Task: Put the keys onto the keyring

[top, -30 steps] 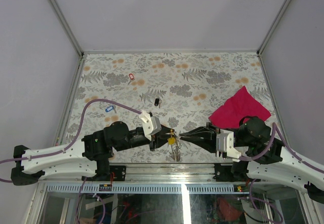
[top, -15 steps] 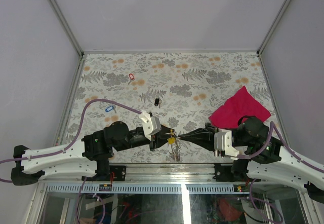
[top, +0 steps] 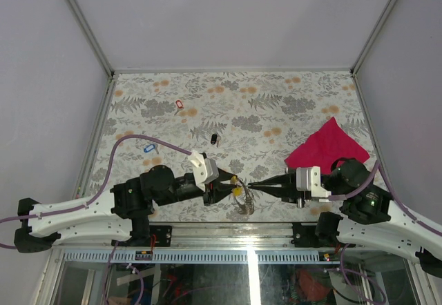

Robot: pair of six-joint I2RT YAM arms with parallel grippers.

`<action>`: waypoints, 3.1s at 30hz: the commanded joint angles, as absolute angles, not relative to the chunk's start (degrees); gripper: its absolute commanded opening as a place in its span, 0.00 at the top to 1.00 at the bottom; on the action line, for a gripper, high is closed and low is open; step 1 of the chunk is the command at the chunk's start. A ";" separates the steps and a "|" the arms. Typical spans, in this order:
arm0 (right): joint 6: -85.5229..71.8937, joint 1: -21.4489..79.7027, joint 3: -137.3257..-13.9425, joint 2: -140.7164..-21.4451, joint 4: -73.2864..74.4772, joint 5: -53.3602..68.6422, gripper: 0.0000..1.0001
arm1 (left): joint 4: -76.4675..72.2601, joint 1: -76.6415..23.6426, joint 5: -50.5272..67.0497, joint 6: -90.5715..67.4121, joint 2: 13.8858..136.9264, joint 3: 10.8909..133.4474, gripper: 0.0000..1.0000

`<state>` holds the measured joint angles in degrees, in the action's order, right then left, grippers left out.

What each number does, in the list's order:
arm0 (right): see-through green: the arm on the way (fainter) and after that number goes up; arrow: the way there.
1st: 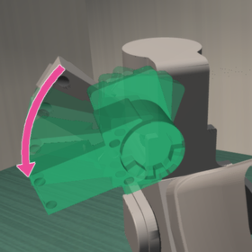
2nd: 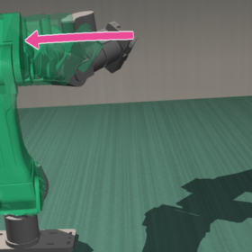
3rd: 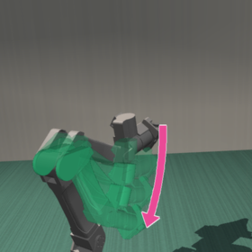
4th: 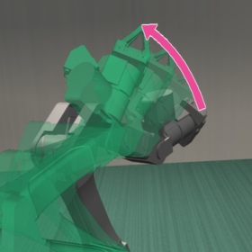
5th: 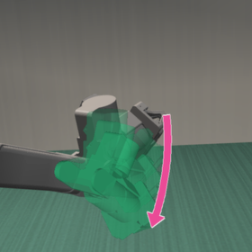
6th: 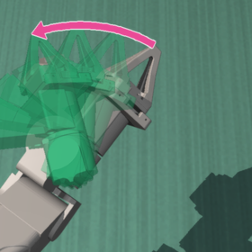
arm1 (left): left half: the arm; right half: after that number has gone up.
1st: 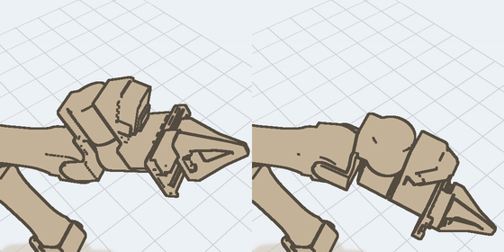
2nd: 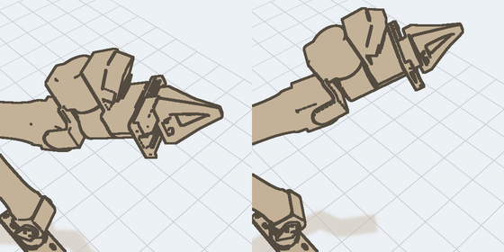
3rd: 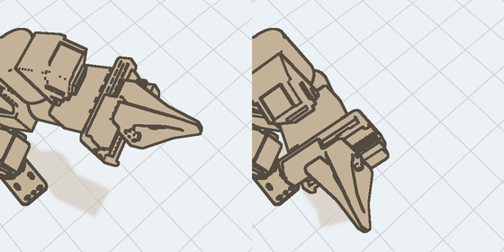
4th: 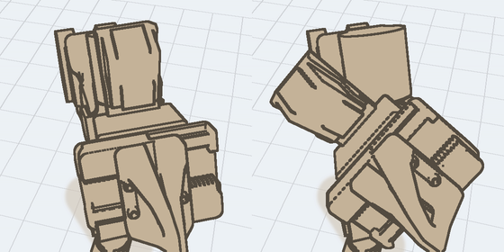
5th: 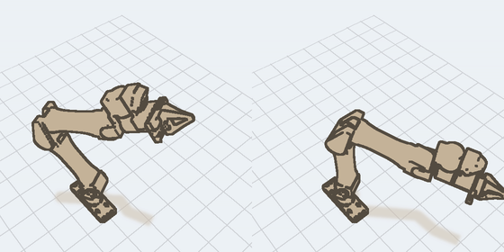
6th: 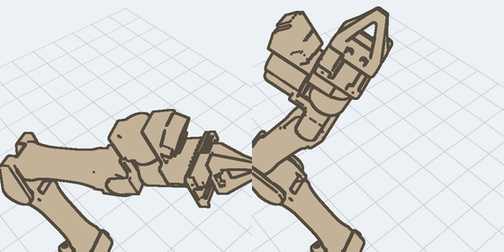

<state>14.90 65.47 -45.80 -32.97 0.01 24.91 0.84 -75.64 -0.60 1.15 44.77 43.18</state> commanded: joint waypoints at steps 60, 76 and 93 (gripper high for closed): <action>-10.14 65.74 -41.72 -31.06 -13.58 18.57 1.00 | 3.52 -75.53 -2.12 2.48 38.87 48.70 0.64; -6.48 65.75 -44.10 -28.67 -10.72 13.52 1.00 | -0.34 -75.54 -5.03 2.59 39.86 45.89 0.57; -7.87 65.77 -44.69 -30.35 -14.76 15.30 1.00 | -1.85 -75.58 -5.96 3.81 47.16 47.00 0.61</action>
<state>-7.35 65.47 -41.98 -30.09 -8.88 14.96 3.29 -75.64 -4.14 2.70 47.00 46.57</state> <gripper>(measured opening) 0.020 0.421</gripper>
